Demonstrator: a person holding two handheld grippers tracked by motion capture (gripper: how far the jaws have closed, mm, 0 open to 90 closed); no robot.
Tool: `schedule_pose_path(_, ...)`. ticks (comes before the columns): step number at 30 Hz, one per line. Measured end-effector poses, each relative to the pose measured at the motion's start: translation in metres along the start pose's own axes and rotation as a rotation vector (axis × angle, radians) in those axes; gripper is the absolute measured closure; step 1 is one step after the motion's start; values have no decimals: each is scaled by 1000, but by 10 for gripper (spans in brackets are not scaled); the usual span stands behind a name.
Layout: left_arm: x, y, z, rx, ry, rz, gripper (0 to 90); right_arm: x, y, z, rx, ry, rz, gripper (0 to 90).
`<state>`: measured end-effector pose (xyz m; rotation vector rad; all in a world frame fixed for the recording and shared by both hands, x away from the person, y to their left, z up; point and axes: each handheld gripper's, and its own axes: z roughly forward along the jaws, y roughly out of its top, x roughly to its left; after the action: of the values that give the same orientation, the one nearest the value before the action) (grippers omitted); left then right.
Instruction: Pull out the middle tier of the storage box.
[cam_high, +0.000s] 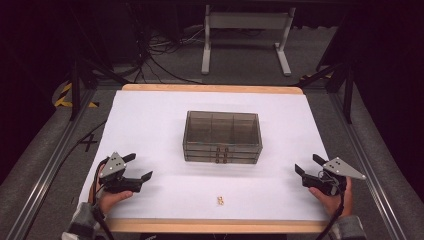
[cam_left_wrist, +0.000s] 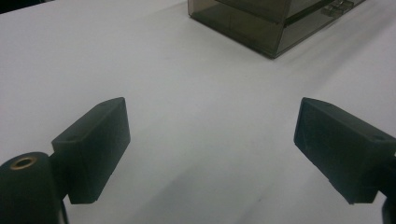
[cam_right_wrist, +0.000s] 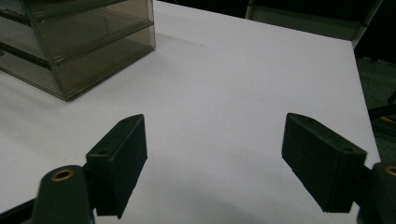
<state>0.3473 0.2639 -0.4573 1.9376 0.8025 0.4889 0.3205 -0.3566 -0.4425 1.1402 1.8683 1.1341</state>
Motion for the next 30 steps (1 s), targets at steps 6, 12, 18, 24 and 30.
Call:
schedule_pose_path(6, -1, 0, -1, -9, 3, 9, 111, 1, 0, 1, 9, 0, -13, 258)
schedule_pose_path(12, -2, 0, 0, -1, -6, 19, 112, 1, 1, 1, 13, 6, -13, 299)
schedule_pose_path(18, -4, 2, 1, 20, 11, 48, 114, -1, 5, -3, 0, 47, 9, 510)
schedule_pose_path(24, -6, 3, 1, 26, 21, 63, 123, 4, 21, -9, -27, 77, -11, 686)
schedule_pose_path(30, -9, 4, -1, 18, 31, 64, 154, 15, 39, -13, -49, 122, -45, 814)
